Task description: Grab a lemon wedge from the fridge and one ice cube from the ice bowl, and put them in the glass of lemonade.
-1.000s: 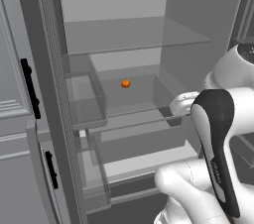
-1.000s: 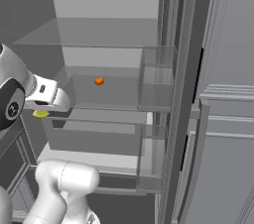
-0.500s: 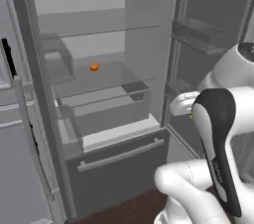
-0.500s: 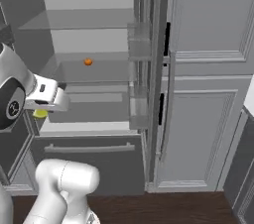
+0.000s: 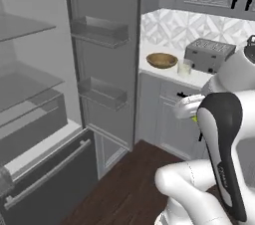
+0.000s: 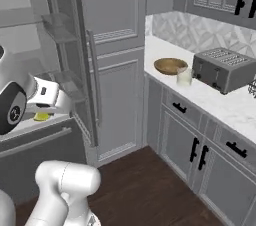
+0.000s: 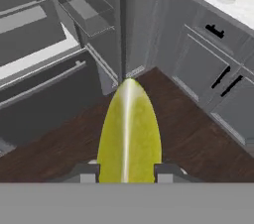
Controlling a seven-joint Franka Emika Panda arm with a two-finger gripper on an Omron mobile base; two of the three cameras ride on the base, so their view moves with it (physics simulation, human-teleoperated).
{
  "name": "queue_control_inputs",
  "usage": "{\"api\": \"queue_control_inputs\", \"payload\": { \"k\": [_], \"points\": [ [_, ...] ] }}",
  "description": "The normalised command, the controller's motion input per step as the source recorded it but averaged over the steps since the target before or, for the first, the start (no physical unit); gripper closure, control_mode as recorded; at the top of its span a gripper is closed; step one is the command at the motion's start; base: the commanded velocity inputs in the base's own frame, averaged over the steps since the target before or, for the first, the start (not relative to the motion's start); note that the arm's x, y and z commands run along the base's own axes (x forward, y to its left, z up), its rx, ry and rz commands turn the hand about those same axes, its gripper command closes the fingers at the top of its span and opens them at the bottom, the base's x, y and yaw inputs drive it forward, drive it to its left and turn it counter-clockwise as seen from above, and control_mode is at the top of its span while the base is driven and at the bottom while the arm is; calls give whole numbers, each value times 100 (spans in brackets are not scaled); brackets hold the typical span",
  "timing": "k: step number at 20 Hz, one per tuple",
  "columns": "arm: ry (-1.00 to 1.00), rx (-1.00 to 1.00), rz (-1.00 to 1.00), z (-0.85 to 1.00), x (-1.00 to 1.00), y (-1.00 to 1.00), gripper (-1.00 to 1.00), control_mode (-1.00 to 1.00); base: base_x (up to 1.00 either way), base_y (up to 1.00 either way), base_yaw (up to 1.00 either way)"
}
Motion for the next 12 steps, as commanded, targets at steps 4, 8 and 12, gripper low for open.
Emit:
{"api": "queue_control_inputs", "payload": {
  "k": [4, 8, 12],
  "points": [
    [0, 0, 0, 0, 0, 0, 100, 100, -4, -55, -67],
    [0, 0, 0, 0, 0, 0, 100, 100, 23, -57, -26],
    [0, 0, 0, 0, 0, 0, 100, 100, 62, -45, 6]
  ]
}}
